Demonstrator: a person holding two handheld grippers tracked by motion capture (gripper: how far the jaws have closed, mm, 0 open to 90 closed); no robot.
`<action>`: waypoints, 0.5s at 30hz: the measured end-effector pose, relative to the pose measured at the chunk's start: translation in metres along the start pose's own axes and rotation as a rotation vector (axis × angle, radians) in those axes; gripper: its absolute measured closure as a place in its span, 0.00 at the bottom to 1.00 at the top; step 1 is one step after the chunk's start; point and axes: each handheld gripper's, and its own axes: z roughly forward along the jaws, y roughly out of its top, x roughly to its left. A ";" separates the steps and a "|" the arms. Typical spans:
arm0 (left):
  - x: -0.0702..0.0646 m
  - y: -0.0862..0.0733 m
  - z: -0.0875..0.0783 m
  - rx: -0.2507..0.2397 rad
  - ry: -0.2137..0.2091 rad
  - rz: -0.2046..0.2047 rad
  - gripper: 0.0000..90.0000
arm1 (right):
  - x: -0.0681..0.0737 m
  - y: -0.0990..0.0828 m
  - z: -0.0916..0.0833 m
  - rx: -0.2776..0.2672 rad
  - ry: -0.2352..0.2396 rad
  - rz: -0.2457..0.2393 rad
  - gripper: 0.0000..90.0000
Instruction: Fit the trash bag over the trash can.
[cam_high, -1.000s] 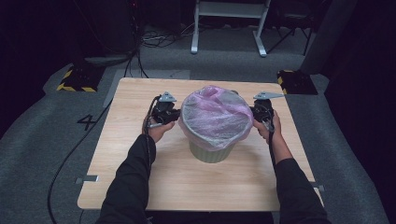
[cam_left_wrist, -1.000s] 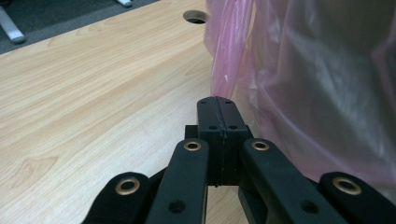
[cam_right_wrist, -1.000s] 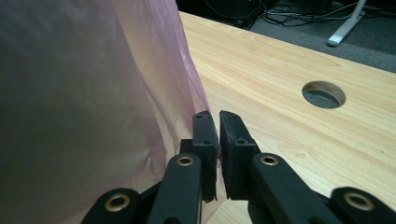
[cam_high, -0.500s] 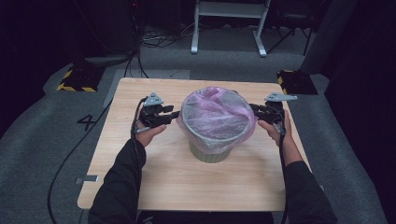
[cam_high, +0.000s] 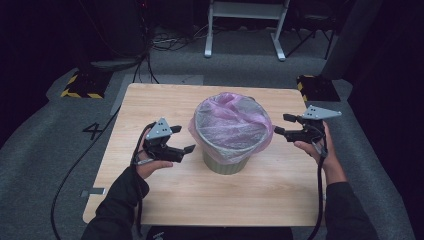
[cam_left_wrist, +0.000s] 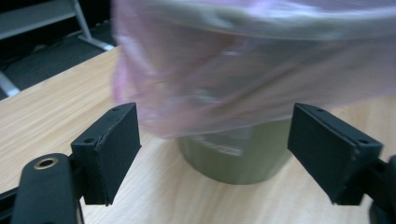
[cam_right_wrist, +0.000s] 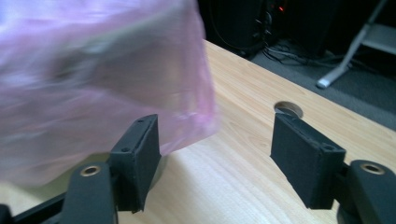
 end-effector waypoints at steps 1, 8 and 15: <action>-0.005 0.000 0.001 0.006 -0.003 0.012 0.18 | 0.003 0.000 -0.003 -0.004 0.010 -0.013 0.33; -0.025 0.005 0.012 0.015 -0.014 0.058 0.18 | 0.036 0.001 -0.012 -0.013 0.116 -0.102 0.25; -0.033 0.007 0.025 0.032 -0.002 0.078 0.35 | 0.063 0.008 -0.010 -0.004 0.148 -0.190 0.42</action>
